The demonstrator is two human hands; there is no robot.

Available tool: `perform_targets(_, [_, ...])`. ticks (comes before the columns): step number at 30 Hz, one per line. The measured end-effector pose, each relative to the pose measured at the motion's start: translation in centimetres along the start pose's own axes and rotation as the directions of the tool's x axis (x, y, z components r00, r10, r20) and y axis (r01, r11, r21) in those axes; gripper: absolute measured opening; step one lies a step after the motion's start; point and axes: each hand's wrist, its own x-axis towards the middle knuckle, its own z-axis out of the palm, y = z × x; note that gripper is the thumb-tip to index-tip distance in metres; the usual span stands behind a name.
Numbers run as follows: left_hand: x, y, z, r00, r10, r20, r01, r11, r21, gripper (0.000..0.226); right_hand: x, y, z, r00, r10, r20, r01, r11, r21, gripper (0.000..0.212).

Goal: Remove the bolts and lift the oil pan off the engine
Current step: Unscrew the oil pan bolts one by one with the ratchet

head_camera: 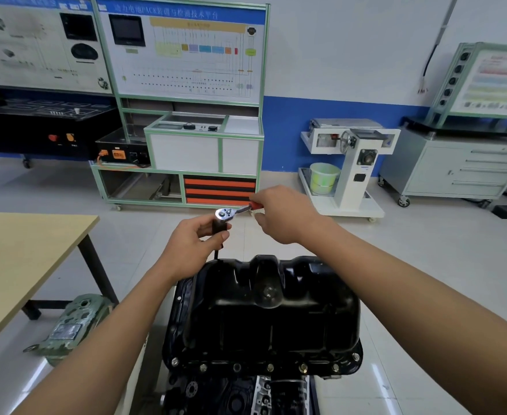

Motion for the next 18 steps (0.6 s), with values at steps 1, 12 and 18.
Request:
perform_targets(1, [0.0, 0.0, 0.0, 1.000, 0.007, -0.026, -0.007, 1.000, -0.003, 0.034, -0.3, 0.1, 0.0, 1.000, 0.007, 0.001, -0.007, 1.000, 0.002, 0.007])
perform_targets(12, [0.4, 0.1, 1.2, 0.976, 0.053, -0.212, -0.043, 0.998, 0.048, 0.017, -2.9, -3.0, -1.1, 0.993, -0.012, 0.119, -0.009, 0.985, 0.172, 0.036])
perform_targets(18, [0.4, 0.4, 0.1, 0.986, 0.028, -0.164, -0.027, 1.000, 0.008, 0.019, -1.7, -2.0, -1.4, 0.988, -0.013, 0.153, -0.010, 0.989, 0.148, 0.038])
